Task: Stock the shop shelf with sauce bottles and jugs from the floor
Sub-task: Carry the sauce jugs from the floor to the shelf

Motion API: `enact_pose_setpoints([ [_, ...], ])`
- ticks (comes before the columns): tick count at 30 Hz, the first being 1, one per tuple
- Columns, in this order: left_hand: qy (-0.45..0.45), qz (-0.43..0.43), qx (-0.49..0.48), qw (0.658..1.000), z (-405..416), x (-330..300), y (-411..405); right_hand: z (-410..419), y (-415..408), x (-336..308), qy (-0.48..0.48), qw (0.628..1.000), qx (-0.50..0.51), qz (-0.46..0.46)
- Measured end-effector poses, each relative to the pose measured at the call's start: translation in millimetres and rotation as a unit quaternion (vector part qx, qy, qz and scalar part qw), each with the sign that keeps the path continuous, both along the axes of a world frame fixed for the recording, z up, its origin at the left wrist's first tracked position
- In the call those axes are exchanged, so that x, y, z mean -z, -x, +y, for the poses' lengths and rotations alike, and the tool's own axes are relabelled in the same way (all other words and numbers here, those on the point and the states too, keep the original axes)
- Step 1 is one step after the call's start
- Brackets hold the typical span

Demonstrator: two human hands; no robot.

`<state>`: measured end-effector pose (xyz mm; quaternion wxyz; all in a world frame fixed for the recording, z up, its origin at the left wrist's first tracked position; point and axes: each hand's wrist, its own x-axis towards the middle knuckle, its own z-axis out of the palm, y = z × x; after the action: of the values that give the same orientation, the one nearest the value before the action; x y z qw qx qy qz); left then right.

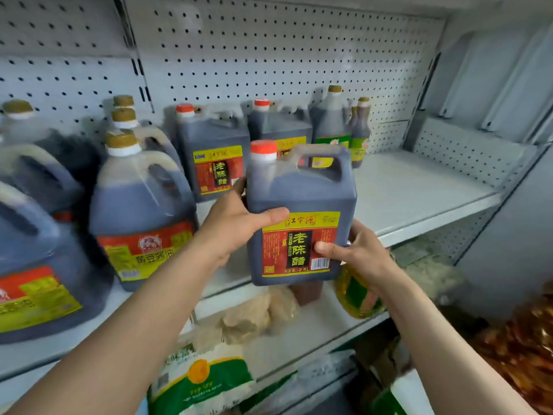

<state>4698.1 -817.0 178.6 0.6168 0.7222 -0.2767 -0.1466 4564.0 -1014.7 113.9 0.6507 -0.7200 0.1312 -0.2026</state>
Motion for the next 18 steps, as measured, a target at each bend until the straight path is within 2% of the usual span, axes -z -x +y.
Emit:
enact_pose_setpoints([
  [8, -0.003, -0.051, -0.133, 0.99, -10.2, 16.0, -36.5, -35.2, -96.1, 3.3, 0.044, 0.993, -0.113, 0.012],
  [14, -0.024, -0.074, -0.34, 0.937, -31.2, 16.3, -55.3, -31.8, -164.5, 6.1, 0.073, 0.984, -0.161, 0.01],
  [18, -0.024, -0.067, -0.396, 0.916, -41.1, 18.1, -72.2, -31.9, -195.8, 7.1, 0.082, 0.978, -0.19, 0.007],
])
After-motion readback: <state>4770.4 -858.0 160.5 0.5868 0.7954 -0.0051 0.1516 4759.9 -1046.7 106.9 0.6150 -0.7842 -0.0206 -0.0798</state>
